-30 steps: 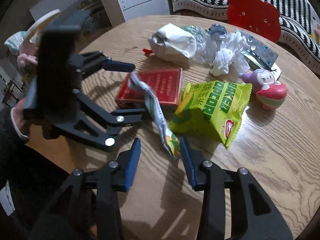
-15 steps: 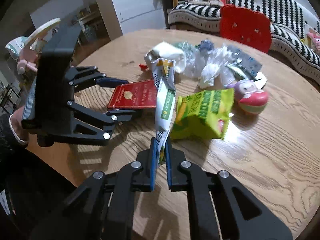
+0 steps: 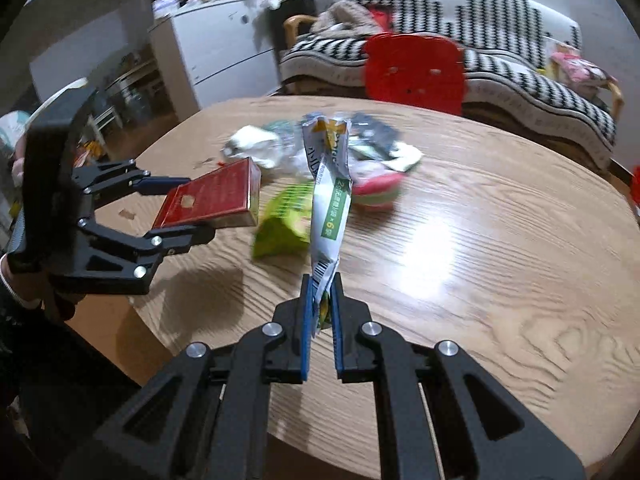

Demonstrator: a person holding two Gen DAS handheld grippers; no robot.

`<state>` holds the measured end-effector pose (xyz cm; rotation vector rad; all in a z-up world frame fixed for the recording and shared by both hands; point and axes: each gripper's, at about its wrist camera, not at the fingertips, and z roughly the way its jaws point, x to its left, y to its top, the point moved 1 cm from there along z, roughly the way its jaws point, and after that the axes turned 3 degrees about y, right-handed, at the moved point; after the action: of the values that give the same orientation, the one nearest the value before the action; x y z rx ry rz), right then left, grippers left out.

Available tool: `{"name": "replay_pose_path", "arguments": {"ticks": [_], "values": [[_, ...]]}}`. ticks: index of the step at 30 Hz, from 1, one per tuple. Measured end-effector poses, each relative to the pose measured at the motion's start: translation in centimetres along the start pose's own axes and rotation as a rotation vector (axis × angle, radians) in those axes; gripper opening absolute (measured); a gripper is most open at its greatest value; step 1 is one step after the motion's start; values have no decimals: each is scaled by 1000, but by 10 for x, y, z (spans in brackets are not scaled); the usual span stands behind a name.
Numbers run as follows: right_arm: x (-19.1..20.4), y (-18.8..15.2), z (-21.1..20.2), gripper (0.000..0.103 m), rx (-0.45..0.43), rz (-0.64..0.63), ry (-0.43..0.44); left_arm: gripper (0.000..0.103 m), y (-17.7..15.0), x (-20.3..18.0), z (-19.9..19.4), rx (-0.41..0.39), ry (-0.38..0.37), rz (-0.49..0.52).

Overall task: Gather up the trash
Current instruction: 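Grasp the red cigarette pack with left tool while right tool grasps silver wrapper strip, then carry both items over the bin and open both tools to release them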

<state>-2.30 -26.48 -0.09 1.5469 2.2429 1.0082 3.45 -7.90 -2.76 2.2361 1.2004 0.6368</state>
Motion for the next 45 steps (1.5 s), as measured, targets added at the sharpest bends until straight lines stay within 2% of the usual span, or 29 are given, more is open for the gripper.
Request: {"name": "replay_pose_path", "arguments": {"ticks": [7,16,19,23,27,30,33,45], "values": [[-70,-41,-62,9,-39,116,-129,64,37,-92,1,-51,-138,106],[-173,-143,-162,9,-69,338,-331,63,62,-247,7,-76,-328,254],[-200,-178,-185,9,-62,410,-381,63,60,-297,8,-60,-410,291],[-232,-233,-212,9,-22,519,-427,63,50,-366,18,1,-520,348],[-250,-284,-219,9,38,599,-446,63,39,-418,32,57,-573,390],[-259,-311,-218,9,90,632,-453,63,33,-446,45,94,-586,414],[-265,-322,-217,9,107,663,-446,63,25,-464,55,117,-577,439],[-270,-316,-213,9,115,681,-441,63,27,-479,79,156,-572,449]]}}
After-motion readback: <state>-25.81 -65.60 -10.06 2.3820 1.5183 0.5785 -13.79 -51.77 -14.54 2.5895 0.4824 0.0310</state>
